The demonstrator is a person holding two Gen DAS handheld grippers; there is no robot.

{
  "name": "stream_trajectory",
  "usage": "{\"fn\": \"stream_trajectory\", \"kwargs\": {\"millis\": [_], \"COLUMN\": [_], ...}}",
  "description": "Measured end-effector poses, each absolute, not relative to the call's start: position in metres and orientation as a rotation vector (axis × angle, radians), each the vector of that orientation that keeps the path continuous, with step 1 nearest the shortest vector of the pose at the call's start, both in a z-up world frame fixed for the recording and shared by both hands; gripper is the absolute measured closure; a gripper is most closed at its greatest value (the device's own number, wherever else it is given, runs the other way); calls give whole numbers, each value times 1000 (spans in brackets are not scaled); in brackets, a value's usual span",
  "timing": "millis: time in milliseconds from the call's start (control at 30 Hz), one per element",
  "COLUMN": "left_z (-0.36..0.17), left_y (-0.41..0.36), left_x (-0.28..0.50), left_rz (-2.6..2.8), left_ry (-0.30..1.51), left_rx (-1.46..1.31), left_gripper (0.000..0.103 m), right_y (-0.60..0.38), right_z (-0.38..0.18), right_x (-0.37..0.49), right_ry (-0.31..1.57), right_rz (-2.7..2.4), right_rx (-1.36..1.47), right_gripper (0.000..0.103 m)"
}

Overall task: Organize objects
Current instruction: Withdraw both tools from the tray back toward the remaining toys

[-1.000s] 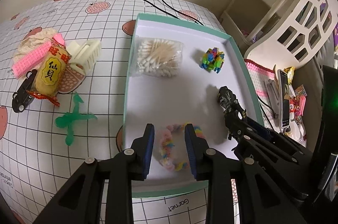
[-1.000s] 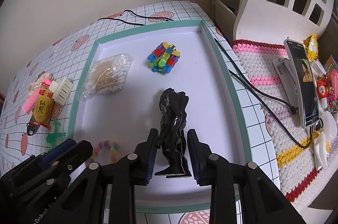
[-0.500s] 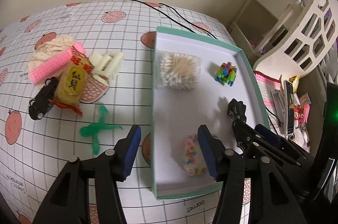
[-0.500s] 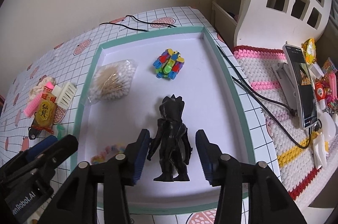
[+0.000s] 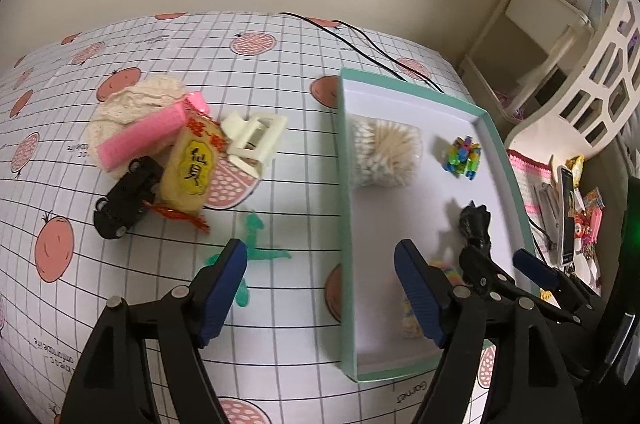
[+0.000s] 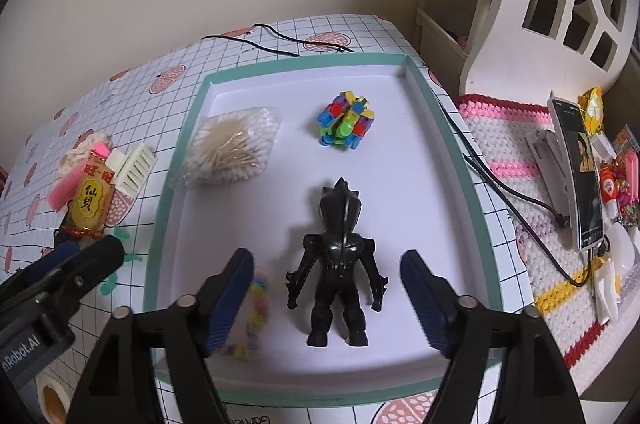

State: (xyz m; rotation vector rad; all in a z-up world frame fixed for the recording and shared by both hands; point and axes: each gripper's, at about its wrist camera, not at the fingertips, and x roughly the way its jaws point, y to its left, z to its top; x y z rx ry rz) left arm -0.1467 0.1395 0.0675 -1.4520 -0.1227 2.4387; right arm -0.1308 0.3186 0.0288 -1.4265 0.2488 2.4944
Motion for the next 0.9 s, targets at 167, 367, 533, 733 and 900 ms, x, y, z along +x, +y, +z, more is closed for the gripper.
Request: {"fn": "stream_trajectory", "kwargs": {"millis": [167,367,533,733,900], "left_z": [68,68,70,73,77], "left_y": [131,123,111,89,66], "left_x": [-149,-151,-153,-157,-163], "left_rz": [2462,2492,2525,2559,2597], "left_ry": [-150,-163,-162,-215,-294], "left_rx": [-1446,-1440,-1427,-1410,-1393], "left_gripper": [11,7,6,6,6], "right_y": [314,308,303,293,277], "right_z": [28,29,29,31,37], "right_x": [-132,-134,-136,-140,-146], "right_ry": [242,235,237,242,253], "right_rz": [2494,2496,2496,2506,2553], "right_rx": [-1427,-1417,-1410,-1390,-1351], "right_gripper": [10,1,0,0,0]}}
